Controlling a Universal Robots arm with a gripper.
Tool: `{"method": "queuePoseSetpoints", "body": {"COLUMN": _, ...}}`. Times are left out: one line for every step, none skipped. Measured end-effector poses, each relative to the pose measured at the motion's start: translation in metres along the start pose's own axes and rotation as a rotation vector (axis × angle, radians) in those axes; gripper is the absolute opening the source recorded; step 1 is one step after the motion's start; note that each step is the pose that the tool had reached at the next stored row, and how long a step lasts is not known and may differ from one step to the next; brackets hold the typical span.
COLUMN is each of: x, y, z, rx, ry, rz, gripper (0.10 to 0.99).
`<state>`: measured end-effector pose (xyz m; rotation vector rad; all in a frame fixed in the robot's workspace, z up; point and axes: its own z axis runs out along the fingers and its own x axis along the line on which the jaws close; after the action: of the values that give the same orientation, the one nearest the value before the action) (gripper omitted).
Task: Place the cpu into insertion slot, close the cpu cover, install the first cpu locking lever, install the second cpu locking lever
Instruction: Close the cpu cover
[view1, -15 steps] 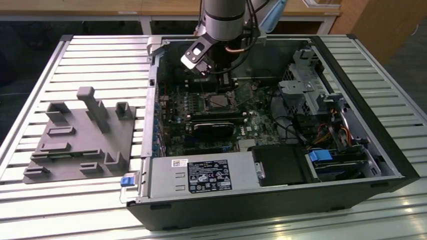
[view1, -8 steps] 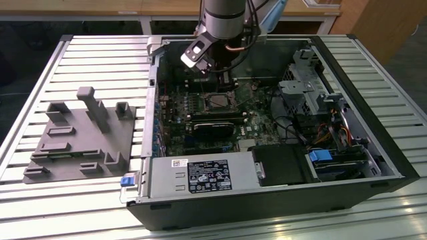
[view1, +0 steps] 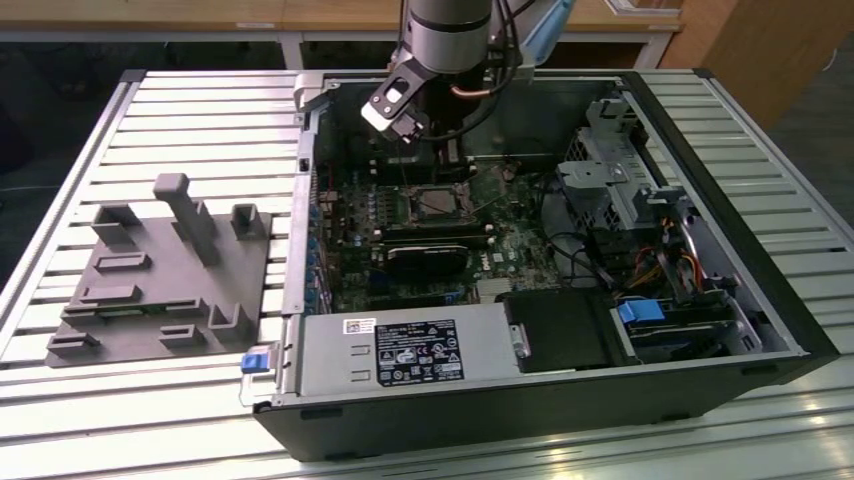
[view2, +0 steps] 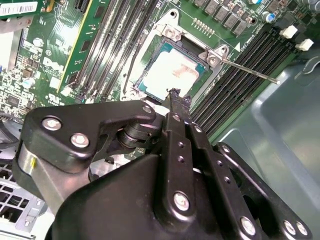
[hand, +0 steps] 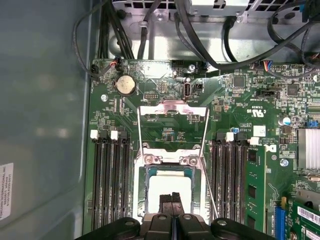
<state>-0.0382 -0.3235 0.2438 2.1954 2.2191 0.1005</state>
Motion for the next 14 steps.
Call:
{"method": "queuePoseSetpoints", "body": {"x": 0.0000, "y": 0.0000, "z": 0.0000, "rx": 0.000, "ry": 0.0000, "rz": 0.000, "gripper": 0.106}}
{"method": "queuePoseSetpoints", "body": {"x": 0.0000, "y": 0.0001, "z": 0.0000, "rx": 0.000, "ry": 0.0002, "rz": 0.000, "gripper": 0.106}}
{"method": "queuePoseSetpoints", "body": {"x": 0.0000, "y": 0.0004, "z": 0.0000, "rx": 0.000, "ry": 0.0001, "rz": 0.000, "gripper": 0.106}}
{"method": "queuePoseSetpoints", "body": {"x": 0.0000, "y": 0.0012, "z": 0.0000, "rx": 0.000, "ry": -0.0001, "rz": 0.000, "gripper": 0.106}}
{"method": "queuePoseSetpoints", "body": {"x": 0.0000, "y": 0.0031, "z": 0.0001, "rx": 0.000, "ry": -0.0002, "rz": 0.000, "gripper": 0.106}}
{"method": "queuePoseSetpoints", "body": {"x": -0.0001, "y": 0.0054, "z": 0.0002, "rx": 0.000, "ry": 0.0000, "rz": 0.000, "gripper": 0.106}}
{"method": "queuePoseSetpoints", "body": {"x": -0.0001, "y": 0.0122, "z": 0.0007, "rx": 0.000, "ry": 0.0001, "rz": 0.000, "gripper": 0.106}}
{"method": "queuePoseSetpoints", "body": {"x": -0.0002, "y": 0.0150, "z": 0.0008, "rx": 0.000, "ry": 0.0001, "rz": 0.000, "gripper": 0.106}}
{"method": "queuePoseSetpoints", "body": {"x": -0.0002, "y": 0.0167, "z": 0.0009, "rx": 0.000, "ry": 0.0000, "rz": 0.000, "gripper": 0.106}}
{"method": "queuePoseSetpoints", "body": {"x": -0.0003, "y": 0.0173, "z": 0.0009, "rx": 0.000, "ry": 0.0001, "rz": 0.000, "gripper": 0.106}}
{"method": "queuePoseSetpoints", "body": {"x": -0.0003, "y": 0.0174, "z": 0.0005, "rx": 0.000, "ry": 0.0002, "rz": 0.000, "gripper": 0.106}}
{"method": "queuePoseSetpoints", "body": {"x": -0.0001, "y": 0.0175, "z": -0.0012, "rx": 0.000, "ry": 0.0007, "rz": 0.000, "gripper": 0.106}}
{"method": "queuePoseSetpoints", "body": {"x": -0.0001, "y": 0.0176, "z": -0.0033, "rx": 0.000, "ry": 0.0011, "rz": 0.000, "gripper": 0.106}}
{"method": "queuePoseSetpoints", "body": {"x": 0.0000, "y": 0.0177, "z": -0.0056, "rx": 0.000, "ry": 0.0013, "rz": 0.000, "gripper": 0.106}}
